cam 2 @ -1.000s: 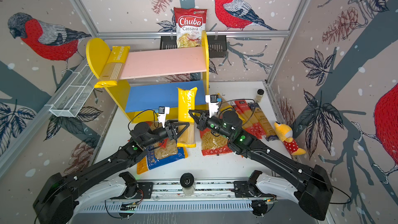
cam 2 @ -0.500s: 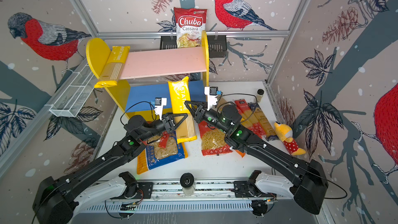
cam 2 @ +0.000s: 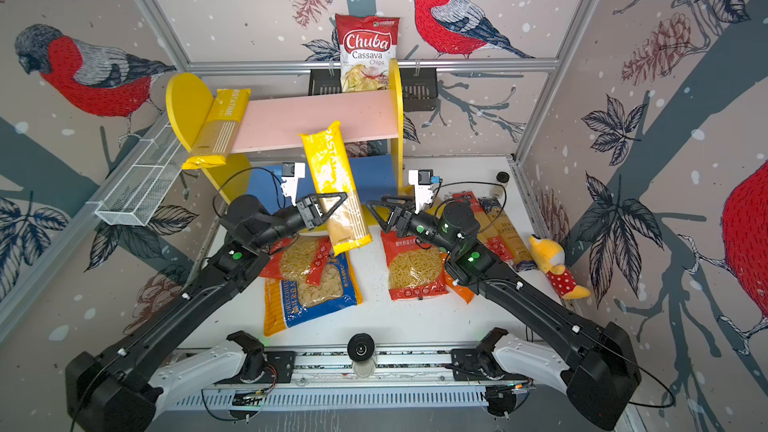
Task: Arrange pasta packages on shelves
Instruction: Pick up the pasta bag from the bottom-center of the table.
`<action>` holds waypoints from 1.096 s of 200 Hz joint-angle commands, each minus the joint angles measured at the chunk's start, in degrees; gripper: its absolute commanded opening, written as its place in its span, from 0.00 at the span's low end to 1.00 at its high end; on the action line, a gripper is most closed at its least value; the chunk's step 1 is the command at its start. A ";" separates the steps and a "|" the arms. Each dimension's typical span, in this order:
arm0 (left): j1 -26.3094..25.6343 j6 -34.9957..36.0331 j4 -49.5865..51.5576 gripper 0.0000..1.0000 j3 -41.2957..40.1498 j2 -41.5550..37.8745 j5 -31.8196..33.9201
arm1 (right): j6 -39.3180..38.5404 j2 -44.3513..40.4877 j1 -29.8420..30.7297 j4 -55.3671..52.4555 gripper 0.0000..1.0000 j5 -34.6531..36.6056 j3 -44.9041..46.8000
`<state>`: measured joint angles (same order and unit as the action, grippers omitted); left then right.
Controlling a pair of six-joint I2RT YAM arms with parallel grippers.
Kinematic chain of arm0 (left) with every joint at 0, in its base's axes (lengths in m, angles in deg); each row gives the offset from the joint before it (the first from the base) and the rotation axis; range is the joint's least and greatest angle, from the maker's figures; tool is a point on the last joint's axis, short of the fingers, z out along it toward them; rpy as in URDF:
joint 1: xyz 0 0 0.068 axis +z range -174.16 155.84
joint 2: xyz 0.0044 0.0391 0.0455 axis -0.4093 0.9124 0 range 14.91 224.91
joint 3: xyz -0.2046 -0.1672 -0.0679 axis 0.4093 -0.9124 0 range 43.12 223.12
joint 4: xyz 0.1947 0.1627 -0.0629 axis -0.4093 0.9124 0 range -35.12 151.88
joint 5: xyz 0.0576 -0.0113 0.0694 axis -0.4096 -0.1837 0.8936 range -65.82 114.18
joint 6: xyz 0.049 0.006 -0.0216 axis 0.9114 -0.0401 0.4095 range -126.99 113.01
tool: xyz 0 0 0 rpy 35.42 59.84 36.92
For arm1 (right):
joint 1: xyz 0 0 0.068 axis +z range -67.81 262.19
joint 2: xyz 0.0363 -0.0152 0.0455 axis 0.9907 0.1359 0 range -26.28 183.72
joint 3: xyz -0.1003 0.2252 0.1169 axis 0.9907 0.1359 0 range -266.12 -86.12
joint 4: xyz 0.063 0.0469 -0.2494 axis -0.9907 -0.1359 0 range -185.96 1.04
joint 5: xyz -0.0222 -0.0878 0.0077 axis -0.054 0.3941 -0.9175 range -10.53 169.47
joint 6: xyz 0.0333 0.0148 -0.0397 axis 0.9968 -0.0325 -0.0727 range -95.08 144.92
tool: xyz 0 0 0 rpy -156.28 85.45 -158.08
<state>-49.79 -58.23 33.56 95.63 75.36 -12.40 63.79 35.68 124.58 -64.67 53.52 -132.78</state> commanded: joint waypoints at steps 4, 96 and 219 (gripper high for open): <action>2.60 -1.60 -4.32 0.14 4.35 2.60 -8.79 | -1.78 0.62 1.25 -1.81 0.85 -8.66 -0.26; 5.56 -4.99 -7.72 0.15 8.24 6.22 -12.43 | 5.21 8.37 5.63 9.76 0.51 -9.49 -5.43; 8.95 -3.30 -5.45 0.70 -1.67 -3.77 -6.53 | 10.10 17.41 6.40 14.29 0.12 -4.74 -18.50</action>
<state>-41.44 -62.60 29.82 96.66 74.55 -20.75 73.26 50.69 130.86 -59.47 46.65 -146.59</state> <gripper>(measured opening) 0.663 0.190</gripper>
